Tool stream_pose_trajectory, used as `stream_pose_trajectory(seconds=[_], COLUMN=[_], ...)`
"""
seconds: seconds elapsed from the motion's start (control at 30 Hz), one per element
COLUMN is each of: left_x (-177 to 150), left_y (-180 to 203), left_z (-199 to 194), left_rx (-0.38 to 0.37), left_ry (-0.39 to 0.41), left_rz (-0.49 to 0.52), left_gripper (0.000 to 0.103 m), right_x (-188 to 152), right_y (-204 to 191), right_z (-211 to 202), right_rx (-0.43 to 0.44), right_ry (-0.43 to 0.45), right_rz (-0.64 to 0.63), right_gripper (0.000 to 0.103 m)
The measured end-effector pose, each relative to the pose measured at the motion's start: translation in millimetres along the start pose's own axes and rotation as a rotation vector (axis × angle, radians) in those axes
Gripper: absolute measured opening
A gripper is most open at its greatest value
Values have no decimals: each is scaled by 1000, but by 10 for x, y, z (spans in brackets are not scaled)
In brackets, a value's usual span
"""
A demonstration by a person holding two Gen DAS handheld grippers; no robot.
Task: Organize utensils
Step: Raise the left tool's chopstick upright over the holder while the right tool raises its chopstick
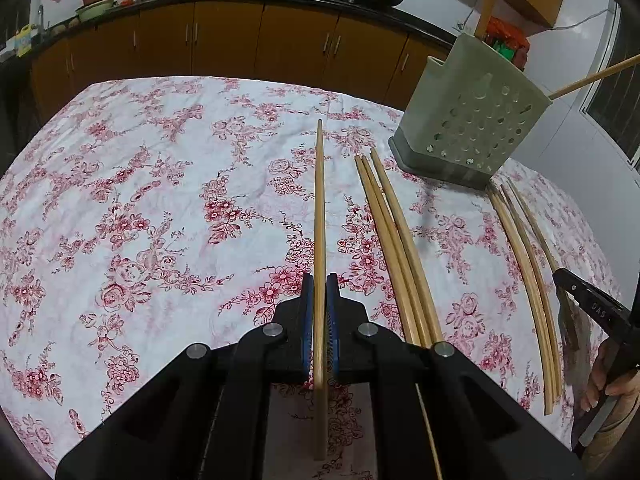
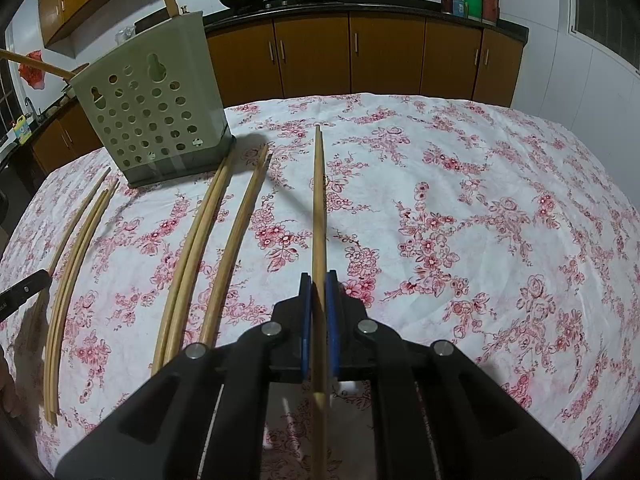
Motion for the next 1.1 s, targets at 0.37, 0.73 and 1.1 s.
stream_pose_trajectory(seconds=[0.37, 0.73, 1.1], left_x=[-6, -142, 326], left_y=[9, 103, 145], left_z=[-4, -93, -675], left_rx=[10, 53, -13], left_ry=[1, -5, 181], left_rz=[11, 86, 67], left_gripper=[8, 8, 7], right_x=[-15, -78, 317], right_y=[4, 7, 96], right_z=[-11, -72, -829], right_rx=[0, 2, 19], right_ry=[1, 1, 229], right_rz=[3, -11, 20], right_gripper=[9, 9, 8])
Point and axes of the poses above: each gripper's, at about its wrist camera, not at the fingertips, and z roughly the way its jaws point, y to its right, x to its top, the point moved 1 cm from there along z, roughly the way its jaws point, and after that the axes turned 2 degrees about -z, right-handed, at the moved point
